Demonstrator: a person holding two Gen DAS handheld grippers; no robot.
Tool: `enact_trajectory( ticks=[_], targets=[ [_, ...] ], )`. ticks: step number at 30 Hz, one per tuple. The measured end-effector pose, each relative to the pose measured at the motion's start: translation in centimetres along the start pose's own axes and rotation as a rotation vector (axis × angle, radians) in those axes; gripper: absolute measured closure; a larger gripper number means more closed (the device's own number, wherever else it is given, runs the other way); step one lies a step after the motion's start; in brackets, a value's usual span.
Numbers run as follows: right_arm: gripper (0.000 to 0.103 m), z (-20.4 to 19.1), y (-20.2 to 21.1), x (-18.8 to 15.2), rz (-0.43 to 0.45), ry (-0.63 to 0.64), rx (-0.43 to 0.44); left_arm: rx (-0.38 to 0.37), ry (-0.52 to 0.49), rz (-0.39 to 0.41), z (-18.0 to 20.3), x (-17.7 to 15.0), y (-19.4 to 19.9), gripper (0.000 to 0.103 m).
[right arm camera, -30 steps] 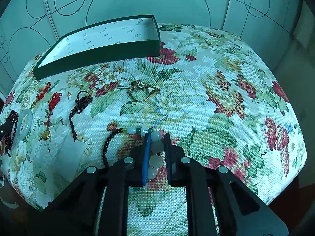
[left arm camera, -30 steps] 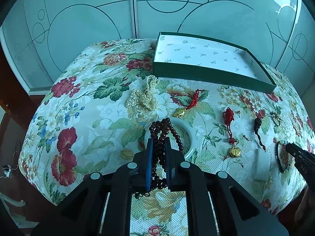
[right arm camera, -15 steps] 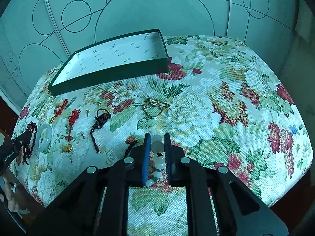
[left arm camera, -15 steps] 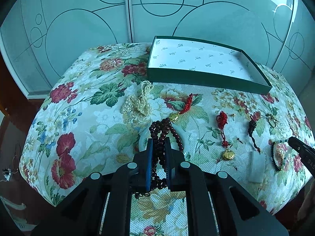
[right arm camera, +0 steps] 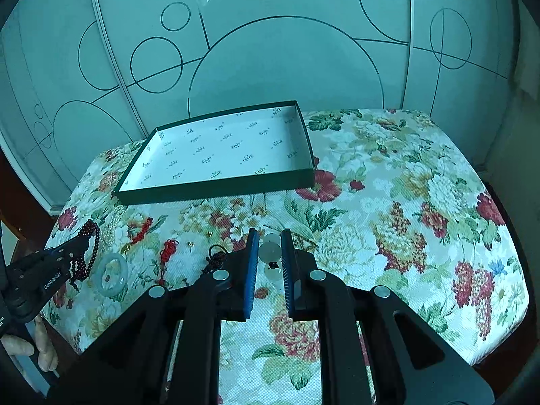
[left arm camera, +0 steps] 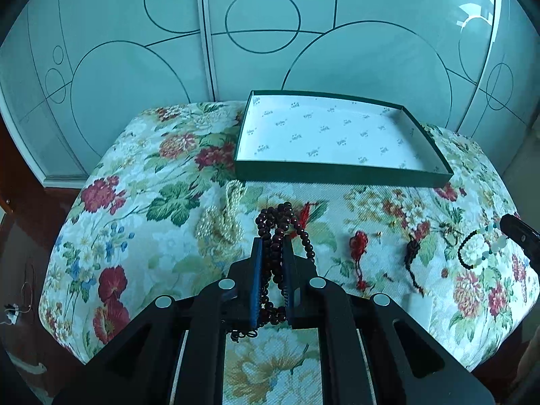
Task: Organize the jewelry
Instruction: 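Carry the mala and bracelet into the green box and open both tools, then withdraw both tools from the box and move them over the jade bangle and cord pendant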
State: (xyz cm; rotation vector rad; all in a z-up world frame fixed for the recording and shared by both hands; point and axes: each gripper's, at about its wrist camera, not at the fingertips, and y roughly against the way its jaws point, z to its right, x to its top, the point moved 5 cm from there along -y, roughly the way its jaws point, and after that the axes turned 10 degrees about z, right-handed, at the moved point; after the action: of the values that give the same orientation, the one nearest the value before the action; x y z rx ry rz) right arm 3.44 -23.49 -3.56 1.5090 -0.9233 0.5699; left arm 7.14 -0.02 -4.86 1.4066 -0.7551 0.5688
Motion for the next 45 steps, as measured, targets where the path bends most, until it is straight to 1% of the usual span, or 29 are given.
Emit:
enact_trajectory(
  ticks=[7, 11, 15, 19, 22, 24, 29, 31, 33, 35, 36, 37, 38, 39, 40, 45],
  targets=[
    [0.089, -0.6, -2.0, 3.4, 0.026, -0.005, 0.028, -0.021, -0.006, 0.012, 1.2, 2.8, -2.0, 0.092],
    [0.089, -1.2, -3.2, 6.5, 0.067, 0.002, 0.039, -0.038, 0.003, 0.012, 1.7, 4.8, -3.7, 0.092],
    [0.089, -1.9, -4.8, 9.3, 0.102, 0.003, 0.055, -0.048, 0.003, 0.029, 2.1, 7.4, -5.7, 0.092],
    [0.089, -2.3, -7.5, 11.0, 0.094, -0.02, 0.077, -0.066, 0.005, 0.035, 2.9, 9.4, -8.1, 0.092],
    [0.089, -2.3, -10.2, 10.6, 0.06, -0.03, 0.071, -0.065, 0.004, 0.034, 3.3, 10.0, -10.5, 0.092],
    [0.089, -2.3, -12.0, 9.9, 0.028, -0.035, 0.065, -0.059, 0.002, 0.018, 3.4, 9.8, -12.3, 0.092],
    [0.089, -1.1, -16.5, 7.2, -0.07, -0.056, 0.032, -0.07, 0.022, -0.053, 3.4, 8.4, -16.4, 0.092],
    [0.089, -0.6, -17.7, 6.4, -0.097, -0.07, 0.018, -0.08, 0.024, -0.084, 3.5, 7.9, -17.6, 0.092],
    [0.089, -0.1, -18.4, 5.8, -0.113, -0.081, 0.004, -0.072, 0.021, -0.1, 3.6, 7.5, -18.4, 0.091],
    [0.089, 0.1, -18.9, 5.4, -0.121, -0.082, -0.004, -0.06, 0.011, -0.099, 3.8, 7.4, -18.8, 0.086],
    [0.088, 0.2, -19.1, 5.2, -0.125, -0.08, -0.007, -0.06, 0.009, -0.093, 3.9, 7.4, -18.8, 0.082],
    [0.088, 0.3, -19.2, 5.1, -0.124, -0.079, -0.011, -0.054, 0.007, -0.096, 3.9, 7.4, -18.9, 0.065],
    [0.082, 0.4, -19.2, 5.1, -0.124, -0.078, -0.015, -0.05, 0.01, -0.097, 3.9, 7.4, -18.9, 0.048],
    [0.073, 0.4, -19.2, 5.1, -0.125, -0.078, -0.016, -0.047, 0.016, -0.092, 3.9, 7.5, -18.7, 0.042],
    [0.07, 0.5, -19.1, 5.2, -0.118, -0.08, -0.016, -0.045, 0.018, -0.088, 4.0, 7.5, -18.6, 0.037],
    [0.069, 0.7, -16.7, 6.3, -0.075, -0.073, -0.025, -0.055, 0.019, -0.087, 3.8, 7.5, -16.9, 0.036]
  ],
)
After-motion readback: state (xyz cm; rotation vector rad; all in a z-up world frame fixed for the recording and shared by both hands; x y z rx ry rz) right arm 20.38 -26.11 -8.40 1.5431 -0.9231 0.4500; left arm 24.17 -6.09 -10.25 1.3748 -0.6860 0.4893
